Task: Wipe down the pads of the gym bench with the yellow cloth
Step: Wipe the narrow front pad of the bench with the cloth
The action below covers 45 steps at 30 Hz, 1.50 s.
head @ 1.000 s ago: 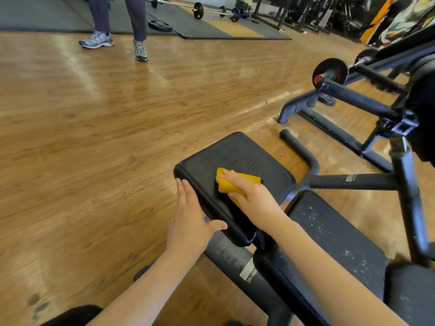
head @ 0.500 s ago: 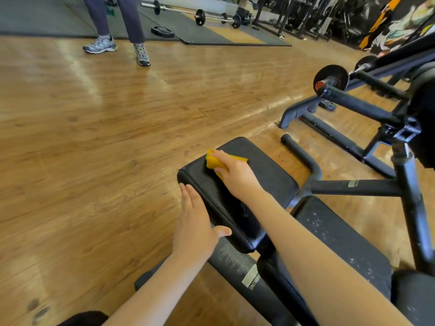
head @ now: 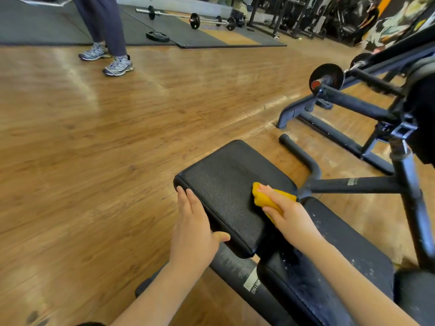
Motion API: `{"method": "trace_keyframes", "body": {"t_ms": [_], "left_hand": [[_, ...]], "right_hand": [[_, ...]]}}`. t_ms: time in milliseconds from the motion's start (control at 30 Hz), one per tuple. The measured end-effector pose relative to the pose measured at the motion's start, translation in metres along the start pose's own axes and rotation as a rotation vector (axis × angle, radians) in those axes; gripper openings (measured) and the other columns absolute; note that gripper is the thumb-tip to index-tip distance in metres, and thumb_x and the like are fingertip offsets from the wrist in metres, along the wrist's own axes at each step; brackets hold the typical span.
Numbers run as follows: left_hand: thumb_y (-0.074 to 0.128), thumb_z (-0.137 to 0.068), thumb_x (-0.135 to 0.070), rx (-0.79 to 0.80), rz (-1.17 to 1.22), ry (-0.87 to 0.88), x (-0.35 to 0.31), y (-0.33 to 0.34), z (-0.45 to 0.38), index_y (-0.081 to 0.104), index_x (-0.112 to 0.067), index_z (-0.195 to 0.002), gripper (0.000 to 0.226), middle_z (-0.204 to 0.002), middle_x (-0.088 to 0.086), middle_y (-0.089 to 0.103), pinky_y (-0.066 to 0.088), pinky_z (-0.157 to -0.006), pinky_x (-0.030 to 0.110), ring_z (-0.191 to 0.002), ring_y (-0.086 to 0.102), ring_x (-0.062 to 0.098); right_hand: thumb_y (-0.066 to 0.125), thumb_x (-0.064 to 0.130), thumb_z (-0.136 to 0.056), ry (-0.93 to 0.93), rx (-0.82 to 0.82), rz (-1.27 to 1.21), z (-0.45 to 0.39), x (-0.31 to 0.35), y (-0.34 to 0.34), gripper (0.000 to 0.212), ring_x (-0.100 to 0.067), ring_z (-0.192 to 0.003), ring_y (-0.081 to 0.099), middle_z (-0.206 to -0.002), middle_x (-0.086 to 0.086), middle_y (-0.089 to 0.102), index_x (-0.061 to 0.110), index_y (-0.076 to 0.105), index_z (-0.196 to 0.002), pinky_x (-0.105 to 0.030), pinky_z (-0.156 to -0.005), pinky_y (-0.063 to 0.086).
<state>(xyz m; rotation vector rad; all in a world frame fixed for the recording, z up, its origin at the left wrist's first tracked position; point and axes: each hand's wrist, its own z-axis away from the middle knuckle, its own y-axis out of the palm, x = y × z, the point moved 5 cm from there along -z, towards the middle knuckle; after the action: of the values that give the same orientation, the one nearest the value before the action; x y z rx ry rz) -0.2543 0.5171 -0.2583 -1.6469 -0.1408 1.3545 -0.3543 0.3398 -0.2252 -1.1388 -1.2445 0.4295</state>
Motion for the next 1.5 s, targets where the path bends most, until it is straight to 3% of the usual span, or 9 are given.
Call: {"method": "trace_keyframes", "body": {"t_ms": [100, 233, 433, 600, 767, 967, 1233, 1367, 1500], "left_hand": [[0.073, -0.069, -0.044, 0.014, -0.021, 0.011, -0.003, 0.0, 0.0, -0.019, -0.005, -0.141, 0.123, -0.149, 0.012, -0.029, 0.015, -0.112, 0.032, -0.142, -0.008, 0.024], [0.074, -0.069, -0.044, 0.021, -0.023, 0.025, -0.003, 0.002, -0.001, -0.019, -0.003, -0.141, 0.124, -0.148, 0.014, -0.03, 0.014, -0.112, 0.03, -0.142, -0.009, 0.024], [0.077, -0.063, -0.049, 0.067, 0.007, 0.013, 0.004, 0.003, -0.001, -0.025, -0.011, -0.139, 0.133, -0.137, 0.001, -0.045, 0.027, -0.11, 0.032, -0.142, 0.007, 0.022], [0.079, -0.056, -0.052, 0.057, 0.009, 0.006, 0.004, 0.005, 0.0, -0.029, -0.011, -0.137, 0.141, -0.13, -0.001, -0.047, 0.021, -0.113, 0.031, -0.142, -0.005, 0.02], [0.078, -0.056, -0.054, 0.038, 0.022, 0.019, 0.005, 0.006, 0.0, -0.028, -0.011, -0.138, 0.141, -0.131, 0.0, -0.046, 0.013, -0.113, 0.03, -0.141, -0.013, 0.018], [0.076, -0.057, -0.058, 0.004, 0.023, 0.057, 0.006, 0.005, 0.003, -0.026, -0.012, -0.139, 0.139, -0.136, 0.0, -0.041, 0.01, -0.113, 0.029, -0.141, -0.012, 0.02], [0.08, -0.055, -0.053, -0.007, 0.026, 0.024, 0.002, 0.002, 0.003, -0.022, -0.013, -0.141, 0.139, -0.149, 0.001, -0.031, 0.02, -0.111, 0.031, -0.142, -0.002, 0.02], [0.08, -0.055, -0.053, -0.009, 0.022, 0.012, 0.003, 0.003, 0.002, -0.022, -0.015, -0.141, 0.139, -0.148, -0.003, -0.031, 0.023, -0.109, 0.031, -0.142, -0.001, 0.019], [0.08, -0.055, -0.053, 0.0, 0.016, 0.018, 0.003, 0.005, 0.001, -0.023, -0.015, -0.141, 0.139, -0.148, -0.002, -0.032, 0.025, -0.108, 0.031, -0.142, 0.0, 0.021]], "right_hand": [[0.055, 0.014, -0.09, 0.007, 0.039, 0.009, -0.009, -0.002, 0.003, 0.048, -0.006, -0.136, 0.028, -0.144, 0.006, 0.038, 0.021, 0.042, -0.135, -0.014, -0.108, 0.02], [0.052, 0.014, -0.091, 0.02, 0.034, 0.004, -0.059, 0.011, 0.013, 0.05, -0.014, -0.137, 0.029, -0.148, 0.0, 0.035, 0.02, 0.037, -0.138, -0.002, -0.089, 0.017], [0.049, 0.018, -0.093, -0.004, 0.038, -0.01, -0.134, 0.043, 0.032, 0.045, -0.025, -0.129, 0.04, -0.143, -0.005, 0.042, 0.02, 0.039, -0.137, -0.027, -0.096, 0.035], [0.051, 0.017, -0.092, 0.014, 0.032, -0.024, -0.112, 0.019, 0.023, 0.049, -0.014, -0.136, 0.03, -0.148, 0.0, 0.035, 0.024, 0.037, -0.139, -0.015, -0.096, 0.025], [0.054, 0.014, -0.09, 0.075, -0.028, 0.014, -0.046, -0.01, -0.003, 0.05, -0.013, -0.133, 0.036, -0.147, 0.0, 0.035, 0.022, 0.039, -0.137, -0.002, -0.089, 0.019], [0.052, 0.012, -0.091, 0.08, -0.076, 0.029, -0.016, -0.008, -0.003, 0.048, -0.01, -0.136, 0.026, -0.146, 0.001, 0.035, 0.018, 0.039, -0.136, -0.002, -0.094, 0.009], [0.046, 0.018, -0.094, -0.016, 0.015, 0.026, -0.102, 0.044, 0.031, 0.046, -0.014, -0.138, 0.026, -0.149, 0.003, 0.033, 0.02, 0.034, -0.139, -0.025, -0.105, 0.027], [0.047, 0.02, -0.094, -0.031, 0.056, 0.01, -0.129, 0.046, 0.035, 0.045, -0.023, -0.133, 0.036, -0.147, -0.001, 0.037, 0.021, 0.037, -0.138, -0.033, -0.104, 0.033], [0.05, 0.017, -0.092, 0.048, -0.01, 0.023, -0.115, 0.015, 0.012, 0.046, -0.022, -0.133, 0.038, -0.145, -0.004, 0.04, 0.02, 0.039, -0.137, -0.028, -0.105, 0.03]]}}
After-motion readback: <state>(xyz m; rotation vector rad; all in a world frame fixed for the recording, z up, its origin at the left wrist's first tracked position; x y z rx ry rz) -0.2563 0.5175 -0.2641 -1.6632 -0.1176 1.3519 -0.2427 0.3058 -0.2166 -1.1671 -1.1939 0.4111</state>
